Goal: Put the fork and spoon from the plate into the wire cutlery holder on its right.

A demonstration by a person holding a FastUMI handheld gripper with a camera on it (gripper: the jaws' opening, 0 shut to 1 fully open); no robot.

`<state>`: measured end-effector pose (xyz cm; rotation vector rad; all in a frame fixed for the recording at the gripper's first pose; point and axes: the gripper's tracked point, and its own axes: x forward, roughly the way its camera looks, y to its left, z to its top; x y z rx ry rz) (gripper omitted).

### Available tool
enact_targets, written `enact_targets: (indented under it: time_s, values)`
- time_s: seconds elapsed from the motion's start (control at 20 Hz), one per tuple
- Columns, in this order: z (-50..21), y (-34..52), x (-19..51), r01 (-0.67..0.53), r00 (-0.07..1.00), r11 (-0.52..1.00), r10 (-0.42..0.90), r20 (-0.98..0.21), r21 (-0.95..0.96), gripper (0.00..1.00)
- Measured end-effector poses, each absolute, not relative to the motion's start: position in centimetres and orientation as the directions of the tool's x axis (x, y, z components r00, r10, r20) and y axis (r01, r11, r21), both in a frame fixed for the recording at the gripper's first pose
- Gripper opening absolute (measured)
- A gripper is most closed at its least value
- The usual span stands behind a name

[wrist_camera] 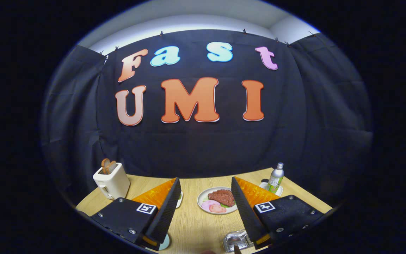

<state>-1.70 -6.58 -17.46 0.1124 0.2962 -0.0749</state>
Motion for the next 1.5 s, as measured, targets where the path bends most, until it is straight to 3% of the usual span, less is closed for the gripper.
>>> enact_targets:
  time_s: [0.55, 0.8, 1.2, 1.5]
  values:
    - [-16.5, 7.7, -1.8, -0.147, 0.941, 0.979, 0.183, -0.283, 0.143, 0.88]
    - [-19.9, 13.8, -3.0, -0.253, 0.861, 0.952, 0.304, -0.408, 0.174, 0.92]
    - [-30.8, 19.6, -8.0, -0.296, 0.534, 0.923, 0.374, -0.758, 0.247, 0.97]
    - [-37.1, 21.4, -12.8, -0.261, 0.271, 0.926, 0.342, -0.9, 0.274, 0.97]
